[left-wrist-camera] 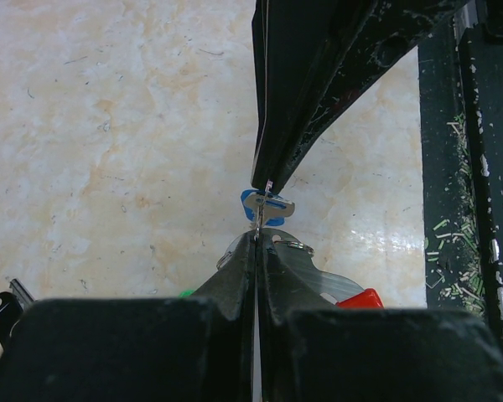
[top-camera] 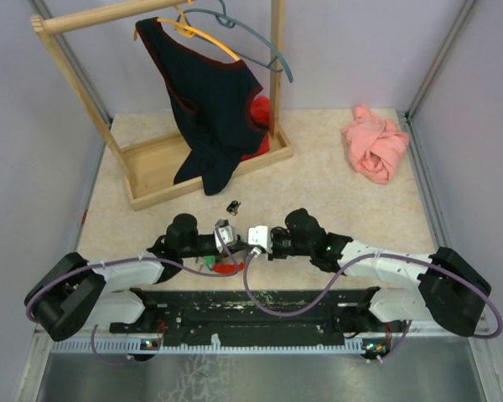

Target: Put the keys on the keyring

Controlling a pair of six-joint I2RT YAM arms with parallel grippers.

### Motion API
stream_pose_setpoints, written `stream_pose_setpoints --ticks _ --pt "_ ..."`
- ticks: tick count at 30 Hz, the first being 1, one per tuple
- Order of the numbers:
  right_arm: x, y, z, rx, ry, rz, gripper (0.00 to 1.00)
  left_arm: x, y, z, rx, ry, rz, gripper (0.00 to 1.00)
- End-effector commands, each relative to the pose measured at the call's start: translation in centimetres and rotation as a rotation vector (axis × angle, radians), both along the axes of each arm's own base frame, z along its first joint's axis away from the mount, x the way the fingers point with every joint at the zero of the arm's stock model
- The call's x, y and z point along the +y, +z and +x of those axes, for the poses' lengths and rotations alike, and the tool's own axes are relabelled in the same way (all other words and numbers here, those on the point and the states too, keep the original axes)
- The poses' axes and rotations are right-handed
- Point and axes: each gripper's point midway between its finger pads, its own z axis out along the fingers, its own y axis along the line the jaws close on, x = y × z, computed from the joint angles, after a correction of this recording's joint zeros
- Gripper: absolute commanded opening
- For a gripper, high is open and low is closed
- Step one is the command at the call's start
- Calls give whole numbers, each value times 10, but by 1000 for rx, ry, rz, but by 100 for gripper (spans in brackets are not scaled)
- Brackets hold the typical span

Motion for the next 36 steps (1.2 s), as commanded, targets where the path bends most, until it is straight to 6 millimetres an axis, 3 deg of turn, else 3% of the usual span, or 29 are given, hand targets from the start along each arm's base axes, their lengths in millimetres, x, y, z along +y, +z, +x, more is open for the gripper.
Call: stream_pose_setpoints --ticks 1,19,36 --pt "14 21 2 -41 31 49 0 -8 14 -1 -27 -37 -34 1" --pt "25 27 1 -45 50 79 0 -12 14 -9 -28 -92 -46 1" --pt "33 37 -3 -61 52 107 0 -9 17 -2 -31 -38 -47 1"
